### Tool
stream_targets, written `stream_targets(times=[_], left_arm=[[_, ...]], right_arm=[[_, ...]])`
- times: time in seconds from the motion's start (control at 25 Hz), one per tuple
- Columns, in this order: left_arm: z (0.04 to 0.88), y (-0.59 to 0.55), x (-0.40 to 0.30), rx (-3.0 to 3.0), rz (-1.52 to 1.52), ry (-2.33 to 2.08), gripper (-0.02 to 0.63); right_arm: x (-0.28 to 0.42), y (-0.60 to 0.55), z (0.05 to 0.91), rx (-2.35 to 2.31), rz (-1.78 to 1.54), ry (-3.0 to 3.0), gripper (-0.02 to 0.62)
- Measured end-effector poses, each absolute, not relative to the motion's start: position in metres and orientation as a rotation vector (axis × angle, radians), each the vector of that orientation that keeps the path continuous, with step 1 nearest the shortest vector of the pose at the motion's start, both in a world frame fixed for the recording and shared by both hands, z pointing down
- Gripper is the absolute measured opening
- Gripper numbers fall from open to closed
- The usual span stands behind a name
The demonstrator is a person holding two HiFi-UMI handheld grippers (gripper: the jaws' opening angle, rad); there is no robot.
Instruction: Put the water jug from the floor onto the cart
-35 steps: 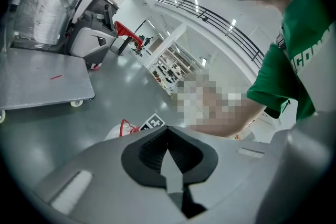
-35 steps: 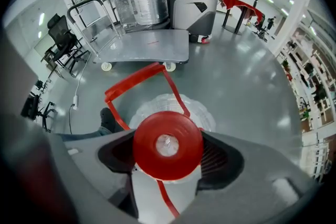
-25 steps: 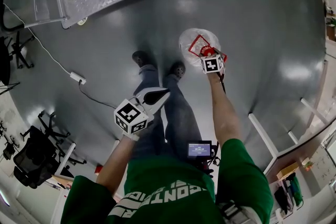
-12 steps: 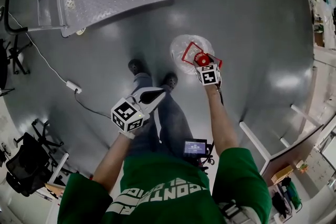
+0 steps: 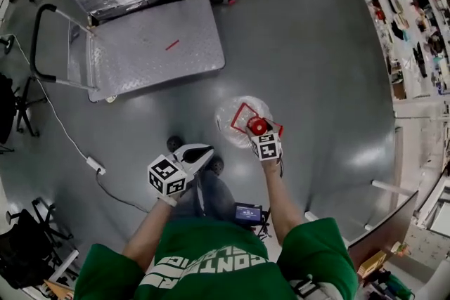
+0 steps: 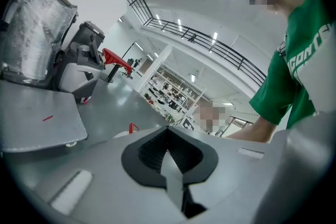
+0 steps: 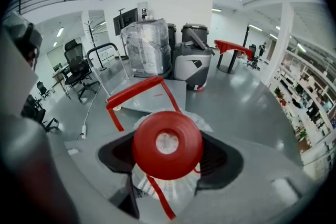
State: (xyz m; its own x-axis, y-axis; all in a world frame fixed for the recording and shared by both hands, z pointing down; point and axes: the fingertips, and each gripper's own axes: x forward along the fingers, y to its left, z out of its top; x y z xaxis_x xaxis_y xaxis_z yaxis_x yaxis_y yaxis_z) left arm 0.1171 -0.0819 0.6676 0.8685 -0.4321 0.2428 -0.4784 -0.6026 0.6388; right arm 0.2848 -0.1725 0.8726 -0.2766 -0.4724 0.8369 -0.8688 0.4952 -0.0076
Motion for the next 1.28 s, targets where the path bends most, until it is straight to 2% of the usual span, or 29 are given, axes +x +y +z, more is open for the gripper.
stream_targets(times=[0.56, 1.28], left_arm=[[0.578, -0.153, 0.072, 2.403, -0.049, -0.722, 0.012], [0.569, -0.201, -0.033, 2.398, -0.089, -0.781, 0.012]], right_arm=[[0.249, -0.248, 0.724, 1.204, 0.516, -2.054, 0.302], [0.178, -0.305, 0.673, 1.258, 0.461, -2.088, 0.302]])
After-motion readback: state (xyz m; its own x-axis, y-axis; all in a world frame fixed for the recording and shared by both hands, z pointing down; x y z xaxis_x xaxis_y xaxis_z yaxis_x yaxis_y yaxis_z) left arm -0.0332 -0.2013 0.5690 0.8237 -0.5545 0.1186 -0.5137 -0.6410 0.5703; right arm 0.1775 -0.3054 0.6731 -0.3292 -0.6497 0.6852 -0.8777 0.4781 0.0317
